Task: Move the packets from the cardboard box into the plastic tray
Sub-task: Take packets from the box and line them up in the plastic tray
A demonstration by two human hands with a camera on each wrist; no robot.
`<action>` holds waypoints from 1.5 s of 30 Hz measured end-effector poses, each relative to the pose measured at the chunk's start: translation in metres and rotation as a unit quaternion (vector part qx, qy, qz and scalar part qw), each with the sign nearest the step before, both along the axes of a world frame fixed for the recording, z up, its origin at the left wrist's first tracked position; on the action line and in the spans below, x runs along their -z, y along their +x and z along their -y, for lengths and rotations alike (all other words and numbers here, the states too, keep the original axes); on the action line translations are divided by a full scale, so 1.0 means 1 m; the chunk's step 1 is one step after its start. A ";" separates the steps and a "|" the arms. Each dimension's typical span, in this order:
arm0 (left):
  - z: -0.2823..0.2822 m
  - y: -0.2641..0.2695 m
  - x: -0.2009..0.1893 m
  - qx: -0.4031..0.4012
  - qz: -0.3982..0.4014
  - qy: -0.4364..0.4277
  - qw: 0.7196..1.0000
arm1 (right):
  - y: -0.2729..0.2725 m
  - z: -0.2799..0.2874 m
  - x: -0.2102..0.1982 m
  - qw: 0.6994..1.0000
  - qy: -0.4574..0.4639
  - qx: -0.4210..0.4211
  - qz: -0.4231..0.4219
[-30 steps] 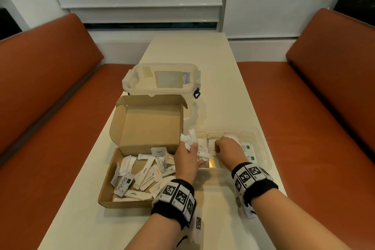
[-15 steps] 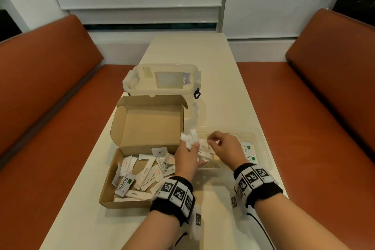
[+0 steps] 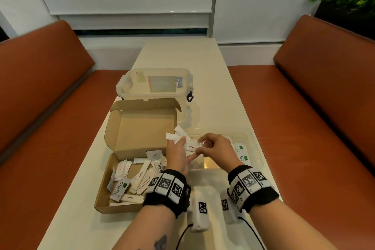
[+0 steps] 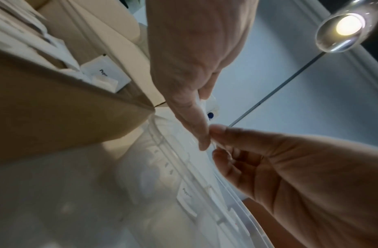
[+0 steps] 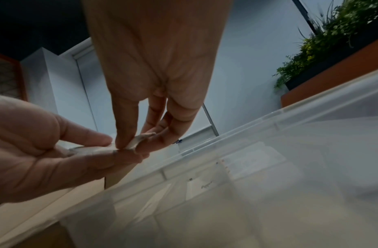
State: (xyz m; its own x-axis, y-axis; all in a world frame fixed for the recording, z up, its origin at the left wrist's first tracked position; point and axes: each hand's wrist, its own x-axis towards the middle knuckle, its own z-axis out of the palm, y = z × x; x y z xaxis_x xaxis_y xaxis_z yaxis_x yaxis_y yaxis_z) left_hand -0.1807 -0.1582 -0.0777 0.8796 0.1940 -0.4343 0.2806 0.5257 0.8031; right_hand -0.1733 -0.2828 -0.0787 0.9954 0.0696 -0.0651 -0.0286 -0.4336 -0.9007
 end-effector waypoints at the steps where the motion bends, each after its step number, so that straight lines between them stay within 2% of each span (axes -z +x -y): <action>1: 0.000 0.001 -0.001 0.000 -0.002 0.000 1.000 | -0.001 0.000 0.000 1.000 0.026 0.000 -0.010; 4: -0.001 0.001 -0.003 -0.001 -0.001 -0.004 1.000 | -0.003 -0.002 -0.001 0.996 0.077 -0.018 -0.031; 7: -0.004 0.002 -0.003 -0.012 0.006 -0.006 1.000 | -0.004 -0.004 -0.003 0.995 0.085 -0.042 -0.037; 9: -0.006 0.003 -0.004 -0.027 0.002 -0.004 1.000 | -0.002 -0.002 -0.004 0.995 0.090 -0.032 -0.032; 13: -0.013 0.006 -0.004 -0.043 0.005 0.027 0.999 | 0.003 0.011 -0.008 0.987 0.158 0.021 -0.033; 16: -0.015 0.005 -0.003 -0.001 0.011 0.055 0.998 | 0.009 0.021 -0.016 0.987 0.158 -0.002 -0.034; 20: -0.011 -0.001 -0.006 0.111 0.005 0.046 0.993 | 0.018 0.023 -0.028 0.992 0.111 -0.048 -0.034; 23: -0.010 -0.004 -0.007 0.144 0.015 0.042 0.989 | 0.025 0.019 -0.029 0.992 0.122 -0.007 -0.021; 26: -0.010 -0.005 -0.006 0.161 0.045 0.055 0.984 | 0.027 0.014 -0.026 0.980 0.189 0.055 -0.020; 30: -0.010 -0.003 -0.002 0.146 0.060 0.086 0.984 | 0.024 0.006 -0.019 0.961 0.256 0.091 -0.052; 35: -0.010 0.000 0.004 0.111 0.058 0.143 0.982 | 0.015 -0.002 -0.009 0.969 0.221 0.080 -0.075; 39: -0.010 0.000 0.004 0.107 0.051 0.141 0.983 | 0.019 -0.002 -0.018 0.975 0.199 0.100 -0.031; 45: -0.006 -0.001 -0.002 0.132 0.065 0.131 0.980 | 0.024 -0.012 -0.024 0.991 0.099 0.087 0.028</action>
State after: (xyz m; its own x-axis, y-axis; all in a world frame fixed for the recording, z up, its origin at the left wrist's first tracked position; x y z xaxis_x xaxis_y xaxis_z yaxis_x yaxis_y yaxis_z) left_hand -0.1816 -0.1518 -0.0754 0.9589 0.0416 -0.2808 0.2654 0.2196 0.9388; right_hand -0.1494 -0.2708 -0.0545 0.9952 -0.0974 -0.0106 -0.0340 -0.2414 -0.9698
